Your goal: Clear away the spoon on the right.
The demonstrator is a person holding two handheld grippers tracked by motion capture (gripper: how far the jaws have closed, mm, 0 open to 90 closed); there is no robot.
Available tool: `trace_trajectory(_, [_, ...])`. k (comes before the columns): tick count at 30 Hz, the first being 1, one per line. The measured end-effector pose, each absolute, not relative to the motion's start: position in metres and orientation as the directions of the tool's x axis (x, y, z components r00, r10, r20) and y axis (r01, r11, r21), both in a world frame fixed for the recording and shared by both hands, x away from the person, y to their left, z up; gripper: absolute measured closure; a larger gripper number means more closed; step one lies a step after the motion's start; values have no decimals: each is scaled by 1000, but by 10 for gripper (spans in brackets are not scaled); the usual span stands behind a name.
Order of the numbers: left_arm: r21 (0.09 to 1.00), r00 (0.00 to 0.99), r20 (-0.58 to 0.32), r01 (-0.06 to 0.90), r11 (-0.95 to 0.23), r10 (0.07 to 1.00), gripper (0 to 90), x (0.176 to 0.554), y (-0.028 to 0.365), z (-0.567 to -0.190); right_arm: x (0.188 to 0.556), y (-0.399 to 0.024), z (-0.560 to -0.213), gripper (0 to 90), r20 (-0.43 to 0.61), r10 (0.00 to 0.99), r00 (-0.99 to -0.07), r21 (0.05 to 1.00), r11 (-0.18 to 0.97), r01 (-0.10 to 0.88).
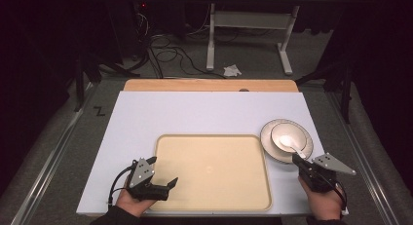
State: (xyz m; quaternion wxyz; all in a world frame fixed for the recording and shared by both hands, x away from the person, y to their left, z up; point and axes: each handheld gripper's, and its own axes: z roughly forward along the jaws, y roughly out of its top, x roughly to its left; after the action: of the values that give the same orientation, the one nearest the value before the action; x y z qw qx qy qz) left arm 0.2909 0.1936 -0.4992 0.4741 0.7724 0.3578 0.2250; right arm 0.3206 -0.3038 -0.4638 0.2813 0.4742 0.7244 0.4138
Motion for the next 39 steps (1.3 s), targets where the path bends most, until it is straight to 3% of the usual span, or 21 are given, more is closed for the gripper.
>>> trace_trajectory(5, [893, 642, 4, 342, -291, 767, 15, 291, 194, -499, 314, -302, -457, 850, 29, 899, -436, 895, 171, 411])
trace_trajectory(17, [894, 628, 8, 345, -287, 778, 15, 287, 199, -500, 312, -332, -448, 691, 116, 949, -292, 924, 4, 382])
trace_trajectory(24, [893, 624, 6, 348, -285, 782, 15, 287, 199, -500, 319, -333, -457, 544, 190, 949, -251, 896, -64, 439])
trace_trajectory(39, [890, 621, 2, 356, -284, 784, 15, 288, 200, -501, 331, -333, -468, 545, 275, 929, -248, 859, -121, 497])
